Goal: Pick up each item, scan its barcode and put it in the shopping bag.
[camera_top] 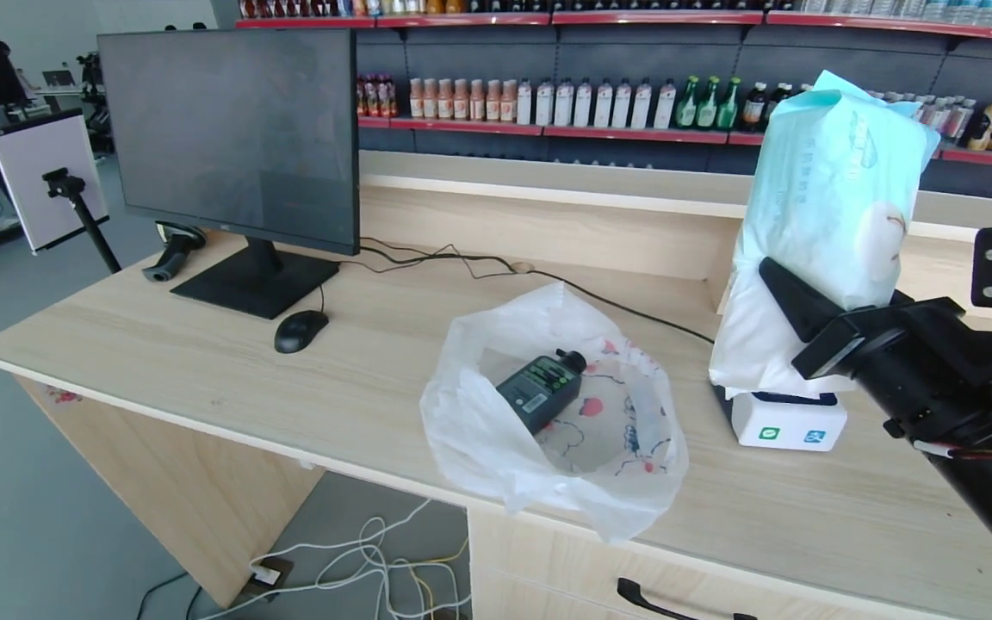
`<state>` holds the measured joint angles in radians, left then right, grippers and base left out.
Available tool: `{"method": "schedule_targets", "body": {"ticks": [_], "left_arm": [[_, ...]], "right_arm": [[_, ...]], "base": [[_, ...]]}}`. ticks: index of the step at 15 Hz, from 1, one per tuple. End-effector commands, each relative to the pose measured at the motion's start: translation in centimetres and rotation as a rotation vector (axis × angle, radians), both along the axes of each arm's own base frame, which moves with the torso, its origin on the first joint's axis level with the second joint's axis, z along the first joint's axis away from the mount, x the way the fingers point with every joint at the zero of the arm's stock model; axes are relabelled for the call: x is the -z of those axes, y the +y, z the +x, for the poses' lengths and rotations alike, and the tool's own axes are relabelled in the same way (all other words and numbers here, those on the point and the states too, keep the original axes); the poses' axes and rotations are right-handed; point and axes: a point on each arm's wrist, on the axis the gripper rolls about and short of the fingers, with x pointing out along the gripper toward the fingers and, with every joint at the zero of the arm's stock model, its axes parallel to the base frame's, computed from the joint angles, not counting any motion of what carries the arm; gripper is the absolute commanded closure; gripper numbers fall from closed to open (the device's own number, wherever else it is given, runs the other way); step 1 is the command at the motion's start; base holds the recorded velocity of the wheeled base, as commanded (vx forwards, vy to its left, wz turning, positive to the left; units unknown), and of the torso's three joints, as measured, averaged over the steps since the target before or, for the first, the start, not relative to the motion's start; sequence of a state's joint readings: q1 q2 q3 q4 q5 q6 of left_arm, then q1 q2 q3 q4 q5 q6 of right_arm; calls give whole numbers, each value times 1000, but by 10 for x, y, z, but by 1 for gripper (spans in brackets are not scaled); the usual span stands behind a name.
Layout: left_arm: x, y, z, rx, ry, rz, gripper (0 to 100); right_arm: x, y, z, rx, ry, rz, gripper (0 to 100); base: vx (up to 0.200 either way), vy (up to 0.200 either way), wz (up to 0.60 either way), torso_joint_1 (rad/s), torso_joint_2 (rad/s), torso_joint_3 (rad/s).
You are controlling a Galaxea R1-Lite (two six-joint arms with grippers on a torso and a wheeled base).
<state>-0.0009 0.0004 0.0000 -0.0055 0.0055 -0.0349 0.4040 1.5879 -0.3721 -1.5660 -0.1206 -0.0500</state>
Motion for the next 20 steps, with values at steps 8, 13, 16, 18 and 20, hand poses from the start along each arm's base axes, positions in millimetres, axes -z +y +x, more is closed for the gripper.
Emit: {"method": "schedule_targets", "body": {"ticks": [8,13,16,18,20], "left_arm": [[0,0,0,0,-1,0,0],[0,0,0,0,-3,1,0],[0,0,0,-1,-3,0,0],[0,0,0,0,-3,1,0],[0,0,0,0,-3,1,0]], "right_arm": [[42,63,15,-192,136,-72,100],[69,77,35,-196,210,-109,100],[73,77,34,-195,222,-116,100],[75,76,32,-195,234,-122,100],[80,74,29,-195,254,-133,100]], "base": [[0,0,0,0,0,0],[0,0,0,0,0,0],[0,0,0,0,0,0],[0,0,0,0,0,0],[0,0,0,0,0,0]]}}
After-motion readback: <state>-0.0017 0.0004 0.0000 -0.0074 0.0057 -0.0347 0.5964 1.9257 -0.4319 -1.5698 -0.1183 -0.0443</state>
